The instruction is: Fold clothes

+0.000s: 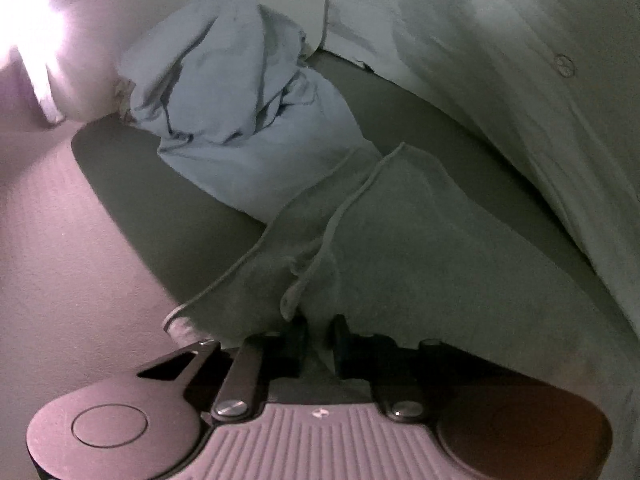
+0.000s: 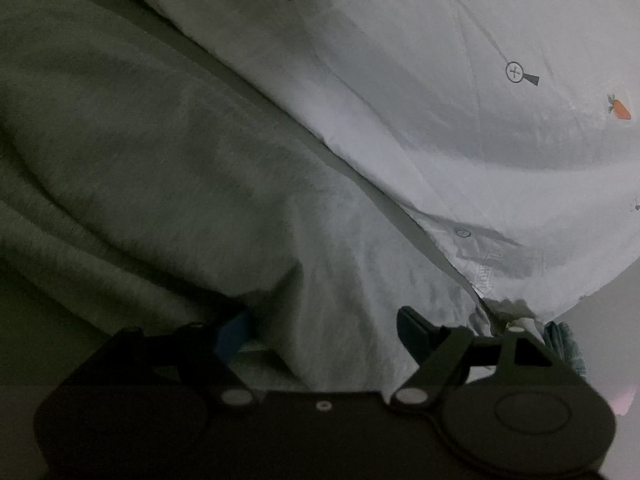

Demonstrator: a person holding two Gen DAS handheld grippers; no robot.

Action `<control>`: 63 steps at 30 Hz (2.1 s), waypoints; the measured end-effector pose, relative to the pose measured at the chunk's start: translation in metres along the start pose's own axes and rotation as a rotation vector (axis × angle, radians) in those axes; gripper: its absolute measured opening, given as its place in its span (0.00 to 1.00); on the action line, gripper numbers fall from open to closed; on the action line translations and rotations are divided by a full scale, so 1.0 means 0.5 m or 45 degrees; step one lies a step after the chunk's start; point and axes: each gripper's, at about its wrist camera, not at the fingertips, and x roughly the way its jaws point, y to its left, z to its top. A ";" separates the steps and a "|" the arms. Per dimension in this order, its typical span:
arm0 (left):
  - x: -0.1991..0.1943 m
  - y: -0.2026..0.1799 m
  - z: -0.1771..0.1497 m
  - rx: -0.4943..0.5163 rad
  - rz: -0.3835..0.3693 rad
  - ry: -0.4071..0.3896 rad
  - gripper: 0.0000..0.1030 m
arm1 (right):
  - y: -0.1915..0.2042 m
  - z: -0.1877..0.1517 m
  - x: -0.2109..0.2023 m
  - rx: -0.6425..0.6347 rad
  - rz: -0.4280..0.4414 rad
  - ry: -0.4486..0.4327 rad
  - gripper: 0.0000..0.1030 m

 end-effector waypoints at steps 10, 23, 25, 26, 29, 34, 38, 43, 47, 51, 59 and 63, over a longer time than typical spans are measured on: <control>-0.064 0.012 0.035 -0.018 -0.055 -0.121 0.01 | -0.037 -0.005 0.001 0.070 -0.089 -0.011 0.77; -0.139 0.044 0.066 -0.024 0.022 -0.218 0.01 | -0.145 -0.055 -0.023 0.252 -0.196 0.091 0.76; -0.120 0.047 0.051 -0.037 0.038 -0.175 0.01 | -0.111 -0.044 -0.033 0.194 -0.081 0.051 0.76; -0.115 0.049 0.047 -0.046 0.039 -0.165 0.01 | -0.086 -0.033 -0.042 0.144 -0.020 0.018 0.77; -0.106 0.054 0.041 -0.063 0.042 -0.155 0.01 | -0.012 0.010 -0.068 0.046 0.131 -0.072 0.78; -0.111 0.062 0.050 -0.111 0.028 -0.155 0.01 | 0.120 0.105 -0.150 -0.126 0.401 -0.326 0.78; -0.130 0.050 0.062 -0.105 0.016 -0.180 0.01 | 0.225 0.163 -0.216 -0.260 0.565 -0.517 0.80; -0.148 0.051 0.075 -0.167 -0.032 -0.188 0.01 | 0.344 0.206 -0.236 -0.423 0.557 -0.655 0.80; -0.157 0.054 0.085 -0.191 -0.047 -0.205 0.01 | 0.381 0.211 -0.199 -0.497 0.417 -0.658 0.80; -0.160 0.051 0.091 -0.175 -0.031 -0.213 0.01 | 0.324 0.203 -0.120 -0.385 0.205 -0.479 0.80; -0.142 0.041 0.086 -0.173 -0.003 -0.177 0.01 | 0.124 0.088 0.064 -0.143 -0.229 -0.033 0.82; -0.127 0.048 0.076 -0.216 -0.002 -0.132 0.01 | 0.077 0.036 0.061 -0.152 -0.331 -0.106 0.87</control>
